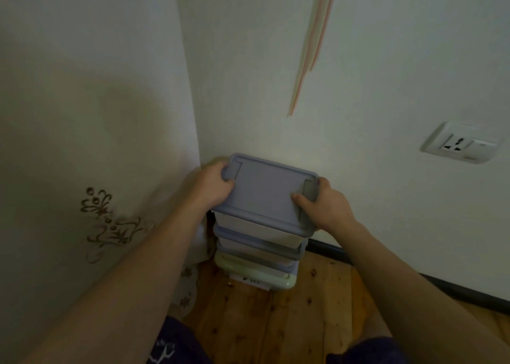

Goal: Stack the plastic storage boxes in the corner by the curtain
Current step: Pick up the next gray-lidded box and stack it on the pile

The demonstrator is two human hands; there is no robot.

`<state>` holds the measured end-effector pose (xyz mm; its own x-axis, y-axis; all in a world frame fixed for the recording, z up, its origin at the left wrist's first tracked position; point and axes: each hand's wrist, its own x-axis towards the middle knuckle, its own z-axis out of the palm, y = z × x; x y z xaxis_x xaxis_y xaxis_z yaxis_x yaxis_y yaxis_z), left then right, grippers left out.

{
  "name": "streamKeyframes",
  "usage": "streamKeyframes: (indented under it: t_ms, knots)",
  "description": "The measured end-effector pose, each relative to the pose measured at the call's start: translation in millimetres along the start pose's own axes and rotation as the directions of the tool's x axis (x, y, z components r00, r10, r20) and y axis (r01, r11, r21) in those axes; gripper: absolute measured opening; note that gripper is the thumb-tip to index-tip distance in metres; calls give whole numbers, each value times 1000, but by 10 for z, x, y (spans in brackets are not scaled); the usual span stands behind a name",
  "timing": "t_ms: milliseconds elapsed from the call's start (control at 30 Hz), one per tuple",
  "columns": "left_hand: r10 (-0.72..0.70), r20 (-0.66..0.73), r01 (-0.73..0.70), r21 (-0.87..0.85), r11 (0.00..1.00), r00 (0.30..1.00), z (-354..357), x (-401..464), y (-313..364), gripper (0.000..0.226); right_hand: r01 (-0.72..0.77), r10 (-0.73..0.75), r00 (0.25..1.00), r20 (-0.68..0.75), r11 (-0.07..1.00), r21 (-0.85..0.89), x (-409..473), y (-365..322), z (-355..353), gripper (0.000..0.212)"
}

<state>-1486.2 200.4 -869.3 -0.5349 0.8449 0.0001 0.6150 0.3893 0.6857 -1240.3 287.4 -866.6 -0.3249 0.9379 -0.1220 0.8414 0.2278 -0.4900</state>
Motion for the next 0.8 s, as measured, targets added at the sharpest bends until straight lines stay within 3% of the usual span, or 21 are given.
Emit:
streamKeyframes:
  t_ms: [333,800]
  knots:
    - [58,100,-60,20,998,993,-12,-12,15,47,-7,7,1000,8,999,-39,-41,64,16,82]
    - [130,80,-138,92,986,988,20,-108,-31,51,-64,64,997,44,998,-11,-148,15,92,77]
